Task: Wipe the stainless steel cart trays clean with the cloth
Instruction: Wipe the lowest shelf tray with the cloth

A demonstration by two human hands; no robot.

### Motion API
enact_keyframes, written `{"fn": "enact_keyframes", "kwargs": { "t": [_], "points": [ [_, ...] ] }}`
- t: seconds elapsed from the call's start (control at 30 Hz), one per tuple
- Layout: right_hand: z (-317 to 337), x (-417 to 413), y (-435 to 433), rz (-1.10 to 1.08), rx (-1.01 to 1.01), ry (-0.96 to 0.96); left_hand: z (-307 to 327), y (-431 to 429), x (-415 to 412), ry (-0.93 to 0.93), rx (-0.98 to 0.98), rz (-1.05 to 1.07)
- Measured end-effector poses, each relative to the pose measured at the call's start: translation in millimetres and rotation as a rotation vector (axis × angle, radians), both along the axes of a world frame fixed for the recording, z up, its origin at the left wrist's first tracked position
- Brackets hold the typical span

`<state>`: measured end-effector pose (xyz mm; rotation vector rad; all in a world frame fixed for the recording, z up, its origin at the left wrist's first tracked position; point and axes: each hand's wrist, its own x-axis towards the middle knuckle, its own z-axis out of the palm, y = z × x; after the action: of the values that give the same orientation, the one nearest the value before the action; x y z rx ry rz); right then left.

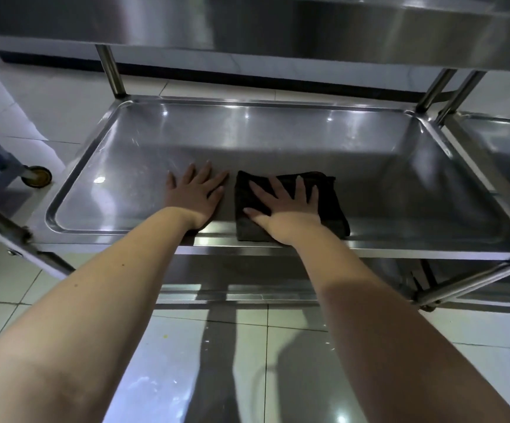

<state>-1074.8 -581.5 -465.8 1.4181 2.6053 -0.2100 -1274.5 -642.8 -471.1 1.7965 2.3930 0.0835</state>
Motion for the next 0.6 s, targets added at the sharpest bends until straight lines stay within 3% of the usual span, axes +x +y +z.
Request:
{"fn": "enact_keyframes", "kwargs": {
  "t": [0.27, 0.5, 0.6],
  "points": [
    [2, 121, 65, -0.187, 0.024, -0.008, 12, 2, 13, 0.02, 0.014, -0.007],
    [1, 118, 60, -0.185, 0.018, 0.002, 13, 81, 134, -0.025, 0.043, -0.092],
    [0, 122, 60, -0.182, 0.021, 0.014, 6, 97, 147, -0.027, 0.047, -0.081]
  ]
}}
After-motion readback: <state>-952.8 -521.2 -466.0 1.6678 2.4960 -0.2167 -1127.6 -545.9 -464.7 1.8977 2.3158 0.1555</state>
